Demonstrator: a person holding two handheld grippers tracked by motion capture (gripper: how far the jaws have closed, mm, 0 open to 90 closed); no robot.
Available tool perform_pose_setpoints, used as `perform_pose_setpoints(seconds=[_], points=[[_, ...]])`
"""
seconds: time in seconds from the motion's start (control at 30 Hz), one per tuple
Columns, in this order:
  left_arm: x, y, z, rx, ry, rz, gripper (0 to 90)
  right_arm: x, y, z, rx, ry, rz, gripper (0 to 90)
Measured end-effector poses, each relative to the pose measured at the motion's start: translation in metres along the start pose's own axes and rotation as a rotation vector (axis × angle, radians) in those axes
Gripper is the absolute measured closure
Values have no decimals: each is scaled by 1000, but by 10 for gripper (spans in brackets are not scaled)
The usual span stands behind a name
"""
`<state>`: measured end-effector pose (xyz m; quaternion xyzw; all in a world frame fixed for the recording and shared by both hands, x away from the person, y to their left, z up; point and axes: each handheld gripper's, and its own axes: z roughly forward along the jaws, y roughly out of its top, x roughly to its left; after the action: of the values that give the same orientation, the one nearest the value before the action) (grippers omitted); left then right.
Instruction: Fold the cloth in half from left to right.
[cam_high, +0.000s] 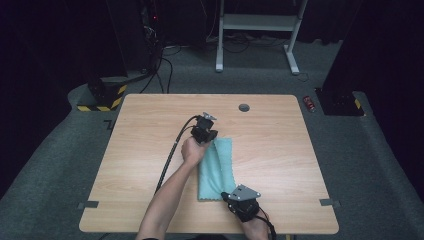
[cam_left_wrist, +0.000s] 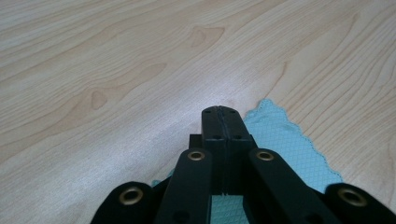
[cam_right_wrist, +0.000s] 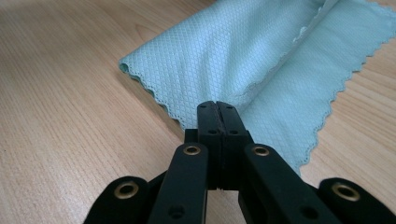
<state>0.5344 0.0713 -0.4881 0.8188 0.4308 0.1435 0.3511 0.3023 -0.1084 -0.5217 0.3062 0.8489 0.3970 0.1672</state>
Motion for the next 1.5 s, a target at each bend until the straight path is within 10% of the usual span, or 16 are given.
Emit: perform_pose_setpoints(seconds=[1.3,1.5], points=[[-17,9,23,5,13,12,891,-23,-12,-13,50,-41,82,887],[-12,9,22,-22,-4,-53,678,-29,-16,-16,50,-38,114,753]])
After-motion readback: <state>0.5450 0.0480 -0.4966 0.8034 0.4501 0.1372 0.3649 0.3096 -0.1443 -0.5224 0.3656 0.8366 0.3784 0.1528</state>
